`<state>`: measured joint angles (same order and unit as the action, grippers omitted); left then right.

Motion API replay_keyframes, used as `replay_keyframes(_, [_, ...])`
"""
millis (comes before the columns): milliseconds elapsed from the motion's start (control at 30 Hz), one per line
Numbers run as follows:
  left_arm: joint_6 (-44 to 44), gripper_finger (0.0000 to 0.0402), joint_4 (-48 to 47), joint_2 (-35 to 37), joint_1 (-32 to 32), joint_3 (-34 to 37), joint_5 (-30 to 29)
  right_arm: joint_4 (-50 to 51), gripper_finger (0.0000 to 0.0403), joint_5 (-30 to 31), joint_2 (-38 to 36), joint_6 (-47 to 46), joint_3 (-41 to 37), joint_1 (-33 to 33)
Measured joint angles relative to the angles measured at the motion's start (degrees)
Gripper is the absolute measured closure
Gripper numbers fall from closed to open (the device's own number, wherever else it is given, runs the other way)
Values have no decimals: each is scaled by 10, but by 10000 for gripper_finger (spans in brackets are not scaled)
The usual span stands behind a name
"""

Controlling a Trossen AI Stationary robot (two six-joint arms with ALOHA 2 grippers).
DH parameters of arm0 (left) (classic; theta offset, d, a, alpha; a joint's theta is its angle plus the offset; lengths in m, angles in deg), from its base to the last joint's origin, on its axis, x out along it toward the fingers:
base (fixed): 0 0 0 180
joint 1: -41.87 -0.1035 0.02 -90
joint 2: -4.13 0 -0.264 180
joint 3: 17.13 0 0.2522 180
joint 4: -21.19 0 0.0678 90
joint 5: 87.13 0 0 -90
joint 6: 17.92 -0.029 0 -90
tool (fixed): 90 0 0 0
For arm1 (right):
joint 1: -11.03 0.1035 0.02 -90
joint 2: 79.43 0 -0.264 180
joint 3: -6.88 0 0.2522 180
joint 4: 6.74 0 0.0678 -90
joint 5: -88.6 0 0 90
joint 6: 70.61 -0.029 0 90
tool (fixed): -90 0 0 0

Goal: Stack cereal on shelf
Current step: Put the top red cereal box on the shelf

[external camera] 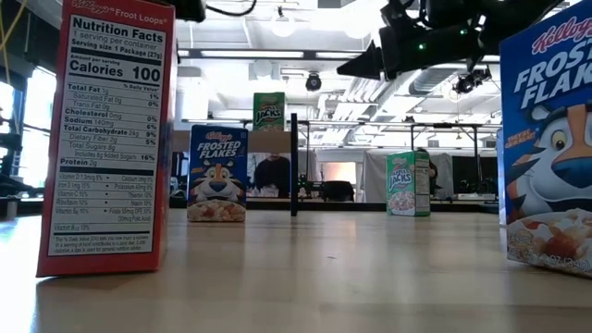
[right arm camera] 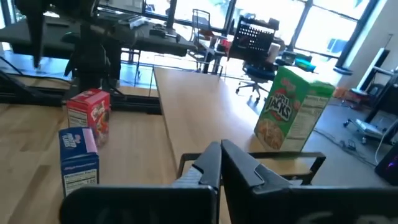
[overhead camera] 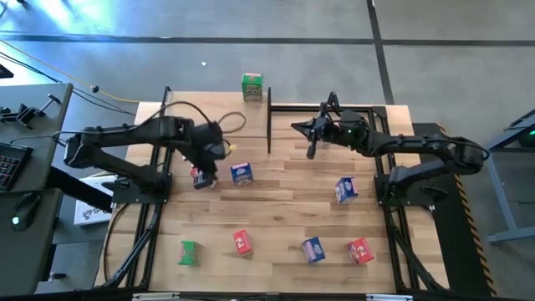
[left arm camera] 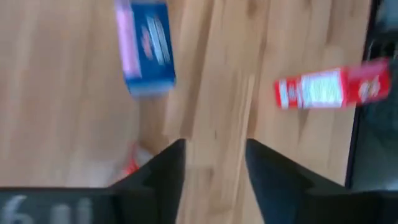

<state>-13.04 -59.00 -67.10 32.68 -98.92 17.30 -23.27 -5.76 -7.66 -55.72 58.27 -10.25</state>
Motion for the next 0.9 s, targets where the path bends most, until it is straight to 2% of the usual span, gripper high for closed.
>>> replay_keyframes(133, [5, 190, -40, -25, 25, 0, -14, -4, 403, 1, 0, 6, 0, 0])
replay_keyframes(367, [-53, 144, -77, -54, 48, 0, -132, 7, 403, -2, 0, 6, 0, 0])
replay_keyframes(500, [-70, 131, -73, -55, 54, 15, -167, 12, 403, -2, 0, 6, 0, 0])
replay_keyframes(633, [-71, 126, -76, -53, 57, 44, -169, 18, 403, -3, 0, 6, 0, 0])
replay_keyframes(767, [-76, 126, -75, -53, 63, 67, -210, 19, 403, -3, 0, 7, 0, 0])
replay_keyframes(900, [-77, 126, -75, -53, 64, 81, -208, 20, 403, -3, 0, 8, 0, 0])
